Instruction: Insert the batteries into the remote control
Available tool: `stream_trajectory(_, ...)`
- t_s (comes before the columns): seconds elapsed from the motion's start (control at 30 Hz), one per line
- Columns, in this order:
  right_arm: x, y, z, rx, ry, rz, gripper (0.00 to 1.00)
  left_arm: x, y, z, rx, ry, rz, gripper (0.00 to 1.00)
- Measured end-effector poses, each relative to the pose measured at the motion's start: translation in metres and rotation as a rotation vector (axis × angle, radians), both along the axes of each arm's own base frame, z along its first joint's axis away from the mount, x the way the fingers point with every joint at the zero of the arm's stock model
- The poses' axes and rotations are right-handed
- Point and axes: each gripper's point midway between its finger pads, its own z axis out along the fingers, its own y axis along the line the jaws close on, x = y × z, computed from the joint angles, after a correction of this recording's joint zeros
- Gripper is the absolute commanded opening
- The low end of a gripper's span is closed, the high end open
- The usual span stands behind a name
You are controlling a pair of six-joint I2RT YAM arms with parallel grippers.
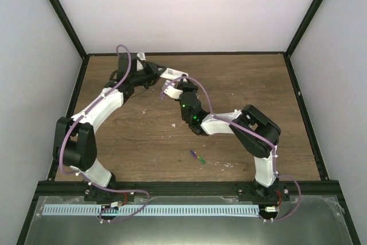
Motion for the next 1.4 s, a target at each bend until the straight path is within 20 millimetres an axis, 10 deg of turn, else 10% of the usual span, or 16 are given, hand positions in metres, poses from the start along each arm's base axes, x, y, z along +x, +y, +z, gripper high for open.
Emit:
stream_trajectory(0.37,0.000,-0.001,0.001,-0.006,-0.008,-0.006,0.26,0.000,-0.001,0.004,-0.008,-0.008,-0.005,0.15)
stream_trajectory(0.73,0.000,-0.003,0.010,0.031,-0.038,-0.017,0.99,0.001,-0.001,0.005,-0.009,-0.015,-0.013,0.00)
stream_trajectory(1.0,-0.007,0.007,-0.009,0.115,0.170,0.106,1.00,0.004,0.007,0.015,-0.015,-0.077,-0.055,0.00)
stream_trajectory(1.4,-0.033,-0.016,0.030,0.407,0.515,0.342,1.00,-0.009,0.006,0.031,0.111,-0.267,-0.289,0.00)
